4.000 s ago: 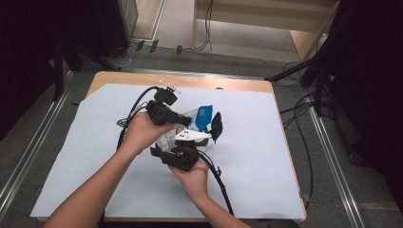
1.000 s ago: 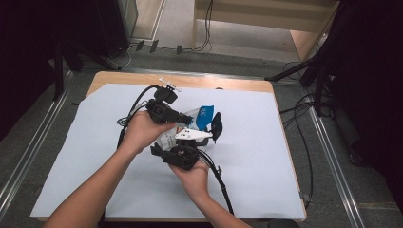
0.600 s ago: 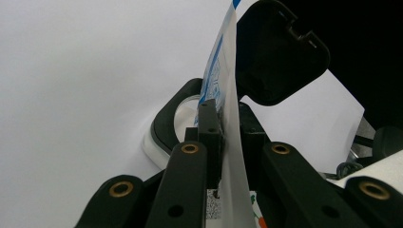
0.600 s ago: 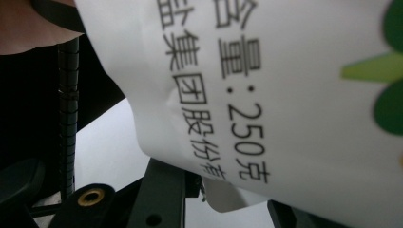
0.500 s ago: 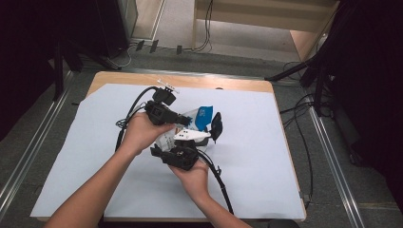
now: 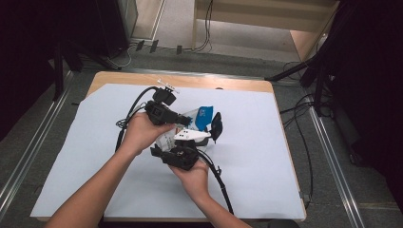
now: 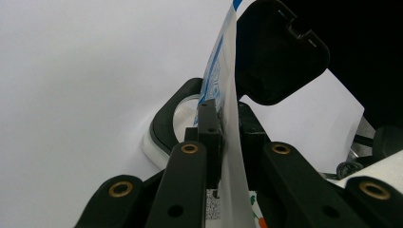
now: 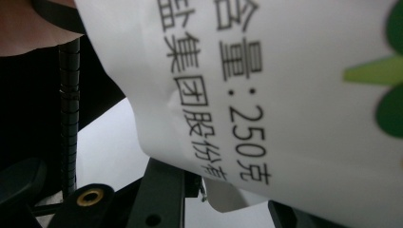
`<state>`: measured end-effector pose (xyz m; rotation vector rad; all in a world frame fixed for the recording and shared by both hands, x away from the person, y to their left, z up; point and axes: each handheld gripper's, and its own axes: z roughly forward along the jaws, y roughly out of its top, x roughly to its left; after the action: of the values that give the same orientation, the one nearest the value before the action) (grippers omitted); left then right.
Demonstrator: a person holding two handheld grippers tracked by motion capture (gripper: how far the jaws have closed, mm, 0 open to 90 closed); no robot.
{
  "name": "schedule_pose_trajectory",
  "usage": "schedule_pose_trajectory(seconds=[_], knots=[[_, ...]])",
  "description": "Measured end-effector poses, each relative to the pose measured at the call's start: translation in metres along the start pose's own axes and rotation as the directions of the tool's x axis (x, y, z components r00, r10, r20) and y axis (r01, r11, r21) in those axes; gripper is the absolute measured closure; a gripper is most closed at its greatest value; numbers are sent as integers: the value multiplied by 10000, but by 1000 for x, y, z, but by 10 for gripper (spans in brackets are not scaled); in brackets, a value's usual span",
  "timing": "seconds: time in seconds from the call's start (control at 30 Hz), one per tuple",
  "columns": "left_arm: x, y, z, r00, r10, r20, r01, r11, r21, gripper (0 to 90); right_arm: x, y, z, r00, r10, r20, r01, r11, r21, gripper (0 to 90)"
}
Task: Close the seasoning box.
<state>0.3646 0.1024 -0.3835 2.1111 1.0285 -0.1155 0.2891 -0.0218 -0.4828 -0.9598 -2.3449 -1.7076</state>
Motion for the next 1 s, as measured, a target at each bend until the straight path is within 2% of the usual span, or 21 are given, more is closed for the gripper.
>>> schedule_pose_trajectory(seconds=[0.8, 1.0], knots=[[-1, 1, 2, 10000, -31, -25, 32, 10000, 21, 846, 1, 0, 0, 10000, 15, -6, -15, 10000, -18, 712], [-3, 3, 2, 9996, 112, -251, -108, 9998, 148, 846, 2, 2, 0, 10000, 76, -17, -76, 9999, -71, 695]])
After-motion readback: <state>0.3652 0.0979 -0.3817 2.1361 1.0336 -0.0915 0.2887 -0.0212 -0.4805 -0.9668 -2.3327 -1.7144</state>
